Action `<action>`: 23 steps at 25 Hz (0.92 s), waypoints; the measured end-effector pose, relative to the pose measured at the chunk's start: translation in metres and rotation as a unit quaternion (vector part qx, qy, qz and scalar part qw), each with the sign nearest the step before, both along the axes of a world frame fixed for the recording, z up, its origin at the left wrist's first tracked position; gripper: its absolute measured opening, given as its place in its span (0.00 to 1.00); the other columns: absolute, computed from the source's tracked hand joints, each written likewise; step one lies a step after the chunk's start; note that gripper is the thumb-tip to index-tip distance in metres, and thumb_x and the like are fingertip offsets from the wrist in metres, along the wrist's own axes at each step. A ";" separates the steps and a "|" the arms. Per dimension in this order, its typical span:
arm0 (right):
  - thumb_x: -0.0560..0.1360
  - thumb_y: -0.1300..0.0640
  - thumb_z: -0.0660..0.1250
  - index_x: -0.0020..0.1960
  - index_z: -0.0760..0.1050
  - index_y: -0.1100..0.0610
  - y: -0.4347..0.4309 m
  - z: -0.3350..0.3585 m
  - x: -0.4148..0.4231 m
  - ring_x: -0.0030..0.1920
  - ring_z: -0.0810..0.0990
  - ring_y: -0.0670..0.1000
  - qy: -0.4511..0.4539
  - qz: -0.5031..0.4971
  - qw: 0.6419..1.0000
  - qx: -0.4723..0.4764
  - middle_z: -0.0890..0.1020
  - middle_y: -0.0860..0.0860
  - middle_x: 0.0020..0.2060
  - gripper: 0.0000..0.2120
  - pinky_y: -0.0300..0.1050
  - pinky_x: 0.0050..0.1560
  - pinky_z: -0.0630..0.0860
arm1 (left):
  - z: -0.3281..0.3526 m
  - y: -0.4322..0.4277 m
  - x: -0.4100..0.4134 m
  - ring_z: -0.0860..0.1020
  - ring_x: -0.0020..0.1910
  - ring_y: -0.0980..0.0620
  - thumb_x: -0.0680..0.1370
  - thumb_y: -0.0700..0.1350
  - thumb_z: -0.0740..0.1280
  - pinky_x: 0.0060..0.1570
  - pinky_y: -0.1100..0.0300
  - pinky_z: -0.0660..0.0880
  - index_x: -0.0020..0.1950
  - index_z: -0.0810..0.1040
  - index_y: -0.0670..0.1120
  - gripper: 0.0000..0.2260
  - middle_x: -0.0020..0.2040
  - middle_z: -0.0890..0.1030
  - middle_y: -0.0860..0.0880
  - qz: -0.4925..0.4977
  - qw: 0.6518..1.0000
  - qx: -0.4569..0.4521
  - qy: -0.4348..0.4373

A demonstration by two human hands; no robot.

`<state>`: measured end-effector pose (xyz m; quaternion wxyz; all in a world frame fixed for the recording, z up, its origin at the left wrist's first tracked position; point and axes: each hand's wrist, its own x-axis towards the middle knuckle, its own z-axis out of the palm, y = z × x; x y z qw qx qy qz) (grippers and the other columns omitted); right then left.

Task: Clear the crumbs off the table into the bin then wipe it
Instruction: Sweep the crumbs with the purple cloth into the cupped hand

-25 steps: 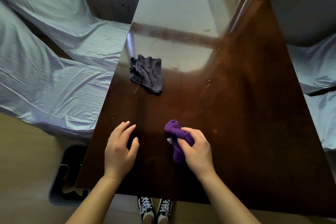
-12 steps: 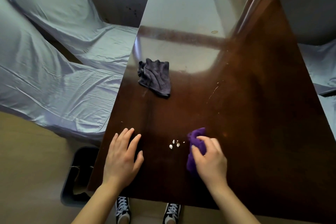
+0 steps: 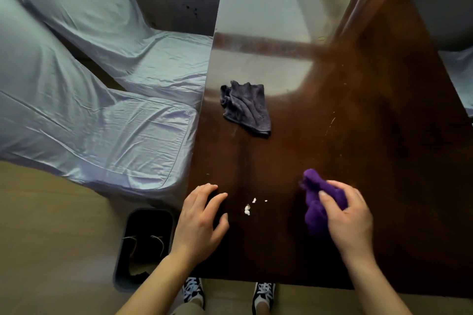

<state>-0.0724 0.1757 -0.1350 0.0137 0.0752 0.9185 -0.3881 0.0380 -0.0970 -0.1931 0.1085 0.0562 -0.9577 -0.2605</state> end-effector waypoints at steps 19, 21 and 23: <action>0.73 0.56 0.70 0.60 0.80 0.48 -0.154 0.016 -0.074 0.56 0.77 0.54 -0.042 0.466 0.877 0.105 0.80 0.49 0.55 0.16 0.49 0.56 0.74 | 0.002 -0.003 0.004 0.74 0.63 0.47 0.75 0.40 0.60 0.67 0.56 0.68 0.61 0.78 0.40 0.16 0.62 0.77 0.42 0.101 0.981 0.146 0.077; 0.74 0.56 0.69 0.62 0.79 0.47 -0.151 0.013 -0.067 0.55 0.75 0.55 -0.022 0.546 0.822 0.160 0.80 0.46 0.58 0.17 0.48 0.57 0.73 | 0.004 -0.003 0.005 0.74 0.65 0.48 0.76 0.41 0.59 0.68 0.56 0.68 0.63 0.77 0.40 0.17 0.64 0.77 0.42 0.110 0.977 0.163 0.084; 0.73 0.58 0.68 0.61 0.80 0.46 -0.135 0.013 -0.059 0.54 0.74 0.53 -0.008 0.607 0.776 0.172 0.80 0.44 0.58 0.18 0.48 0.57 0.73 | 0.006 -0.003 0.004 0.73 0.67 0.49 0.77 0.43 0.58 0.69 0.56 0.67 0.64 0.77 0.40 0.18 0.65 0.77 0.42 0.117 0.974 0.176 0.085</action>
